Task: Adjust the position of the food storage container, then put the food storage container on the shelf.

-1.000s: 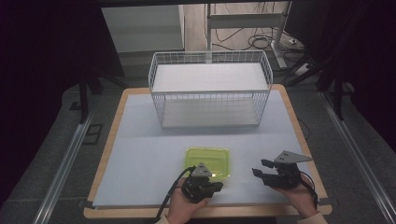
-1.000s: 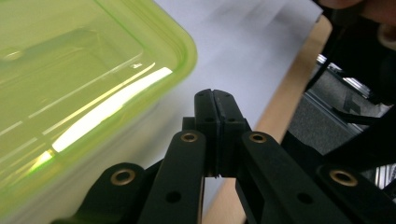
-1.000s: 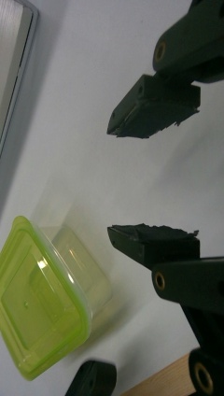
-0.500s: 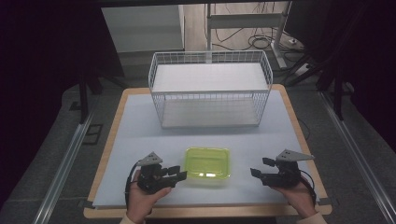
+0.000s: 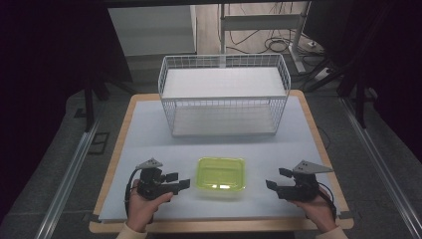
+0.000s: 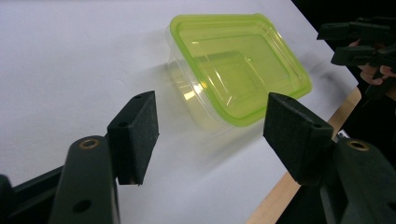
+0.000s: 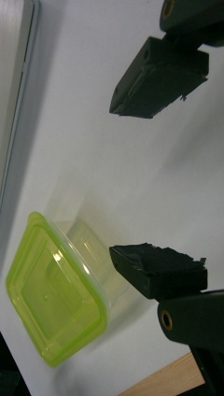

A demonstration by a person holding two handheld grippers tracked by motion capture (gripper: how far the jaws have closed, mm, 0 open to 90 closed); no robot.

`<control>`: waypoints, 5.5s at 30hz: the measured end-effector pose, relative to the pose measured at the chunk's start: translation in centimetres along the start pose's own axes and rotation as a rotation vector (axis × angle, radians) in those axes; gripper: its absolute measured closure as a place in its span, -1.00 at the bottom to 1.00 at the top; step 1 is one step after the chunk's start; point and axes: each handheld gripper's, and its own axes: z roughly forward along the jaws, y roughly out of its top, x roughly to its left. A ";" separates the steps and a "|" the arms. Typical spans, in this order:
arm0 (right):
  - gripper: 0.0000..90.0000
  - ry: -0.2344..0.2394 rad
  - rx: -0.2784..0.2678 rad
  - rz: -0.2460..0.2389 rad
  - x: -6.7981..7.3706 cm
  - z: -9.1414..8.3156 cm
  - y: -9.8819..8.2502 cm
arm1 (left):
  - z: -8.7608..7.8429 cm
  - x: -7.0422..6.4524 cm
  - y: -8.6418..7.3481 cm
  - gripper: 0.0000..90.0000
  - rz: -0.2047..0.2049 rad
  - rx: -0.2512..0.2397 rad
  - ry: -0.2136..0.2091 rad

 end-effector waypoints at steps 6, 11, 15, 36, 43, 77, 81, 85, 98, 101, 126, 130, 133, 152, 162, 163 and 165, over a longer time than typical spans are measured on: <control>-0.34 0.015 0.014 0.039 0.3 -0.1 0.2 | -0.3 0.4 0.0 -0.21 -0.037 -0.003 -0.020; -0.30 0.041 0.016 0.046 0.8 0.0 0.7 | 0.0 0.5 0.2 -0.08 -0.037 0.013 -0.056; -0.29 0.072 0.019 0.066 1.0 0.4 0.7 | 0.3 0.5 0.5 -0.08 -0.039 0.018 -0.060; -0.03 0.218 0.044 0.239 1.9 2.9 2.9 | 2.8 1.0 2.0 -0.01 -0.068 0.052 -0.103; 0.05 0.259 0.078 0.313 1.2 4.4 2.9 | 3.9 1.4 2.4 0.02 -0.077 0.079 -0.127; 0.53 0.385 0.157 0.473 0.6 7.9 2.5 | 6.5 3.4 2.2 0.60 -0.202 0.130 -0.207; 0.60 0.403 0.153 0.494 0.4 7.8 2.5 | 6.3 3.5 2.2 0.66 -0.209 0.122 -0.220; 0.70 0.423 0.148 0.518 0.4 7.5 2.6 | 6.0 3.2 2.1 0.70 -0.207 0.114 -0.218; 0.83 0.446 0.099 0.515 0.3 6.6 2.9 | 5.4 2.6 2.0 0.79 -0.180 0.095 -0.226; 0.83 0.439 0.095 0.505 0.4 6.5 3.0 | 5.2 2.5 2.0 0.79 -0.172 0.090 -0.231; 0.83 0.446 0.062 0.490 0.2 6.2 3.5 | 4.3 1.8 2.6 0.81 -0.152 0.052 -0.244; 0.83 0.443 0.051 0.469 0.3 5.9 4.1 | 3.9 1.5 3.0 0.81 -0.143 0.041 -0.240; 0.83 0.446 0.040 0.459 0.4 5.8 4.5 | 3.4 1.4 3.4 0.81 -0.134 0.033 -0.235; 0.82 0.429 -0.008 0.392 1.0 3.9 8.5 | 1.3 0.3 6.5 0.81 -0.091 -0.017 -0.246; 0.82 0.415 -0.026 0.366 0.8 3.0 10.3 | 0.7 -0.3 8.2 0.81 -0.075 -0.032 -0.249; 0.82 0.414 -0.028 0.362 0.8 2.9 10.5 | 0.7 -0.3 8.5 0.81 -0.073 -0.034 -0.250; 0.82 0.407 -0.031 0.358 0.8 2.7 11.0 | 0.6 -0.4 8.8 0.81 -0.068 -0.036 -0.250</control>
